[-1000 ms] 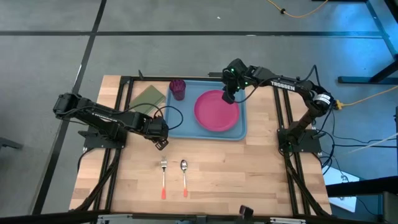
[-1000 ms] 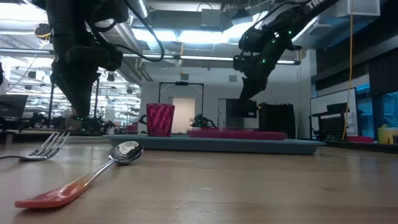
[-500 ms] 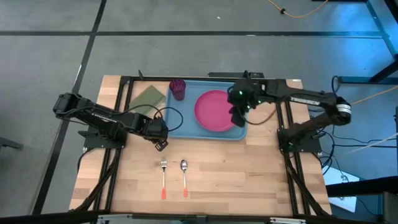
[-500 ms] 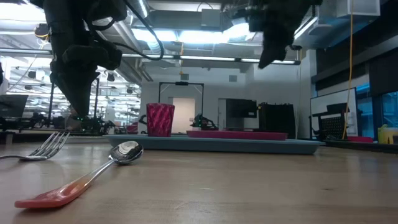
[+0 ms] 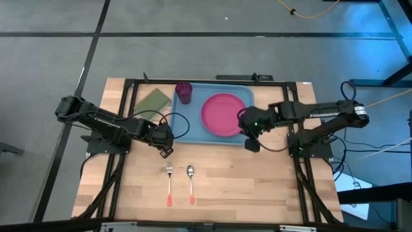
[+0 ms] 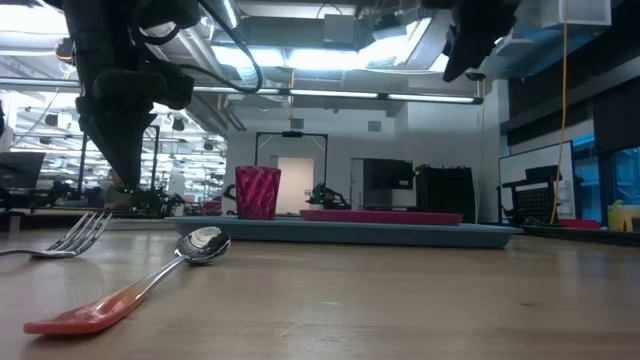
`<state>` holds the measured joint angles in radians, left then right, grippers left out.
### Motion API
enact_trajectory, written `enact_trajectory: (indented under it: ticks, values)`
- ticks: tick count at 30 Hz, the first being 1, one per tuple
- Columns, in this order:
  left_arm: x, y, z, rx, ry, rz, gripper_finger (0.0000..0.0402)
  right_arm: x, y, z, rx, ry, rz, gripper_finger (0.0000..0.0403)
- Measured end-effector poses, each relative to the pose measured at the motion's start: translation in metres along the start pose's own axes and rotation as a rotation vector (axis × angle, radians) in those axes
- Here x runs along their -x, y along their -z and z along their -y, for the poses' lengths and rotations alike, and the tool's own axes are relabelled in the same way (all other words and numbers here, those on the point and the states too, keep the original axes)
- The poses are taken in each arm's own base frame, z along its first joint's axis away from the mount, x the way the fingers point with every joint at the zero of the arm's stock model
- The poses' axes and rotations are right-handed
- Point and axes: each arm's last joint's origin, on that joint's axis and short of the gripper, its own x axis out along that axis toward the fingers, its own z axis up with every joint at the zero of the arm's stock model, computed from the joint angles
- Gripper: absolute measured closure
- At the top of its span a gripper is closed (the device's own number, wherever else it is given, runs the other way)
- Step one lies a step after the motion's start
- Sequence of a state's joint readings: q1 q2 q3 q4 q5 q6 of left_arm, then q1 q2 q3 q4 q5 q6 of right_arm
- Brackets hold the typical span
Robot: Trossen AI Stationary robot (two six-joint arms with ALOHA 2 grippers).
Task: Pick and place plate/cup/fork/spoon on tray
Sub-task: Put the orange fork below the purple cup on the blue tray
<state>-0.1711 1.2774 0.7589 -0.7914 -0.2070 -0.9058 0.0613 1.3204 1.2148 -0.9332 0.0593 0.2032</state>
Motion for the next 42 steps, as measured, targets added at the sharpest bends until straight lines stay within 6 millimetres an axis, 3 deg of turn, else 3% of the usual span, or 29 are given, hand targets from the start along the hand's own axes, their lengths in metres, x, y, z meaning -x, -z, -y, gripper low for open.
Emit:
enact_trajectory:
  ticks: [4, 8, 13, 19, 24, 32, 42]
  values:
    - [0.000, 0.000, 0.000, 0.000, -0.002, 0.002, 0.0360, -0.009, 0.013, -0.015, 0.021, -0.105, 0.046, 0.0386]
    - [0.000, 0.000, 0.000, 0.000, -0.007, 0.009, 0.0360, -0.020, 0.048, -0.022, -0.015, -0.217, 0.112, 0.0386]
    - [0.000, 0.000, 0.000, 0.000, -0.007, 0.010, 0.0360, -0.017, 0.096, -0.019, -0.126, -0.298, 0.307, 0.0386]
    - [0.000, 0.000, 0.000, 0.000, -0.007, 0.010, 0.0360, -0.018, 0.140, -0.016, 0.023, -0.365, 0.660, 0.0386]
    - [0.000, 0.000, 0.000, 0.001, -0.008, 0.010, 0.0360, -0.028, 0.169, -0.005, 0.055, -0.403, 0.820, 0.0386]
    - [0.000, 0.000, 0.000, 0.002, -0.008, 0.010, 0.0360, -0.039, 0.194, 0.005, 0.223, -0.346, 1.052, 0.0386]
    - [0.000, -0.001, 0.000, 0.002, -0.011, 0.015, 0.0360, -0.043, 0.206, 0.013, 0.154, -0.300, 1.015, 0.0386]
